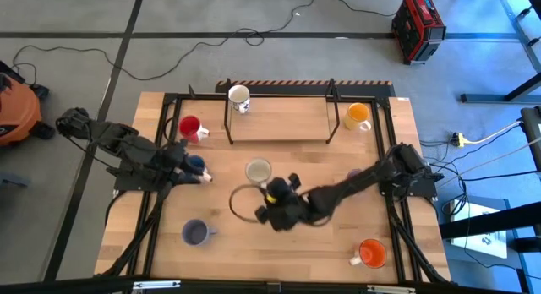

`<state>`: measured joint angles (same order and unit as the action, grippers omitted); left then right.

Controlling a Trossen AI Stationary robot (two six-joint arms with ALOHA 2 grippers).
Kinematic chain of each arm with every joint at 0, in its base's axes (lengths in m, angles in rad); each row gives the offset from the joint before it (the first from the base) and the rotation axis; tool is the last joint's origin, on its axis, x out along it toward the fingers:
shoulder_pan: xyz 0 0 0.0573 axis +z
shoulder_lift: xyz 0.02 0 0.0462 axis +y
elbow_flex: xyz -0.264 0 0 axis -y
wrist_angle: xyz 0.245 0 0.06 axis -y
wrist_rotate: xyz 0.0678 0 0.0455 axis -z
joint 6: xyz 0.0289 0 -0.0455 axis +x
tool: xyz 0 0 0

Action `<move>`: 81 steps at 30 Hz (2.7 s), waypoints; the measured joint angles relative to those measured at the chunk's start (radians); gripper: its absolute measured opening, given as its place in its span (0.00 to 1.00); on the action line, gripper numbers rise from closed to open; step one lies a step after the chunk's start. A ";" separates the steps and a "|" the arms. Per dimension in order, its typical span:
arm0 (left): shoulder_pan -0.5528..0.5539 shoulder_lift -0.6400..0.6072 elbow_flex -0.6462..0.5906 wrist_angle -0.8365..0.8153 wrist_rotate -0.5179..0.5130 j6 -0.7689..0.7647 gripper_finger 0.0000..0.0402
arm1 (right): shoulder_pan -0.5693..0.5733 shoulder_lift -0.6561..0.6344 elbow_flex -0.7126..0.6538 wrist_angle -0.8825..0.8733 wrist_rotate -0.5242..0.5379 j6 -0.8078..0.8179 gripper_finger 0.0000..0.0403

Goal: Place coffee mugs
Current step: Put the blue patterned mug on the shelf

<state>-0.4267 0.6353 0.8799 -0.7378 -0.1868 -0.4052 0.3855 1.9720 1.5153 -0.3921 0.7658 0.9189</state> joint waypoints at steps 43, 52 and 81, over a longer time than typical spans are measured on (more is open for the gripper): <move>0.000 0.006 0.000 -0.035 -0.138 0.128 0.29 | -0.398 0.173 0.037 0.473 -0.089 -0.337 0.10; 0.000 0.006 0.000 -0.036 -0.143 0.128 0.29 | -0.401 0.223 0.037 0.568 -0.120 -0.341 0.10; 0.000 0.006 -0.001 -0.033 -0.145 0.128 0.29 | -0.445 0.223 0.038 0.575 -0.193 -0.350 0.24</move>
<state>-0.4267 0.6415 0.8791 -0.7703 -0.3321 -0.2768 -0.0597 2.1948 1.5532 0.1829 0.5723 0.5691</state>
